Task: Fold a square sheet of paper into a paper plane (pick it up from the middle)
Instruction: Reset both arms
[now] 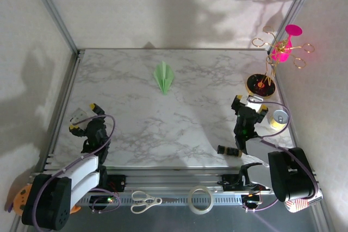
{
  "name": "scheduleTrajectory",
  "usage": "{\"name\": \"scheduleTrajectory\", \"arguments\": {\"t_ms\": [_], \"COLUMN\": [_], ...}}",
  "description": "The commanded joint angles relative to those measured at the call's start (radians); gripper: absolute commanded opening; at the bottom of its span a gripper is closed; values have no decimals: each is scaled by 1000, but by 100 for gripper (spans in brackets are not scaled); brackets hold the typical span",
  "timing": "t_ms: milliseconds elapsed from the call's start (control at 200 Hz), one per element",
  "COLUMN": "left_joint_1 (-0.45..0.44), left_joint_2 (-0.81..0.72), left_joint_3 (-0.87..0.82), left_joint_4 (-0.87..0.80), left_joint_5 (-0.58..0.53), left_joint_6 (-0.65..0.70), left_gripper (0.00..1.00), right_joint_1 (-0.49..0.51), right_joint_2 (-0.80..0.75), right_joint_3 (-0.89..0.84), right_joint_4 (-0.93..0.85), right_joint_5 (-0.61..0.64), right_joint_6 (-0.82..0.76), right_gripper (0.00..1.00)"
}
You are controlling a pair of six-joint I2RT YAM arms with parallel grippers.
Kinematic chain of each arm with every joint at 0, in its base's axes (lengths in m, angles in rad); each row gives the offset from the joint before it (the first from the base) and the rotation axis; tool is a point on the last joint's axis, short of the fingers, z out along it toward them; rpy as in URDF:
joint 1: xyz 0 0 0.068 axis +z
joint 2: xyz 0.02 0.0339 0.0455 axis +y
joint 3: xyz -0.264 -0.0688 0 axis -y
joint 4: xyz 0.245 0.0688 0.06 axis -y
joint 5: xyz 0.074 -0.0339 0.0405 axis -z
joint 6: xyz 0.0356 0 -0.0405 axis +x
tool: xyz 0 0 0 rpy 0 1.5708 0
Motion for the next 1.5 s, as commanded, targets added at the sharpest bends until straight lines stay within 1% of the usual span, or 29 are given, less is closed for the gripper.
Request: {"name": "scheduleTrajectory", "arguments": {"t_ms": [0, 80, 220, 290, 366, 421, 531, 666, 761, 901, 961, 1001, 1132, 1497], "left_joint_1": [24, 28, 36, 57, 66, 69, 71, 74, 75, 66, 43, 29, 26, 19], "left_joint_2": [80, 162, 315, 346, 401, 444, 505, 550, 575, 576, 575, 580, 579, 580], "left_joint_3": [-7, -7, -2, 14, 19, 23, 52, 78, 101, 120, 149, 153, 155, 162], "left_joint_4": [282, 384, 543, 547, 594, 638, 632, 621, 598, 565, 507, 508, 504, 492], "left_joint_5": [198, 290, 402, 484, 545, 575, 601, 579, 543, 523, 470, 446, 444, 438], "left_joint_6": [95, 139, 187, 182, 182, 185, 189, 176, 163, 168, 179, 190, 195, 199], "left_gripper": [99, 100, 100, 99, 100, 100, 100, 100, 99, 99, 99, 99, 99, 99], "right_joint_1": [-26, -44, -88, -103, -128, -140, -149, -153, -157, -158, -162, -169, -186, -185], "right_joint_2": [37, 69, 131, 163, 205, 240, 302, 339, 339, 339, 340, 339, 338, 338], "right_joint_3": [-34, -57, -78, -79, -79, -77, -52, -33, -39, -31, -14, -5, 1, 1], "right_joint_4": [216, 310, 411, 442, 478, 513, 524, 521, 528, 514, 481, 462, 448, 449], "right_joint_5": [-115, -188, -300, -330, -389, -420, -459, -482, -495, -497, -486, -500, -529, -529], "right_joint_6": [-80, -115, -130, -133, -124, -118, -118, -122, -124, -122, -113, -106, -96, -96], "right_gripper": [99, 99, 99, 99, 99, 99, 99, 99, 99, 99, 99, 99, 99, 99]}}
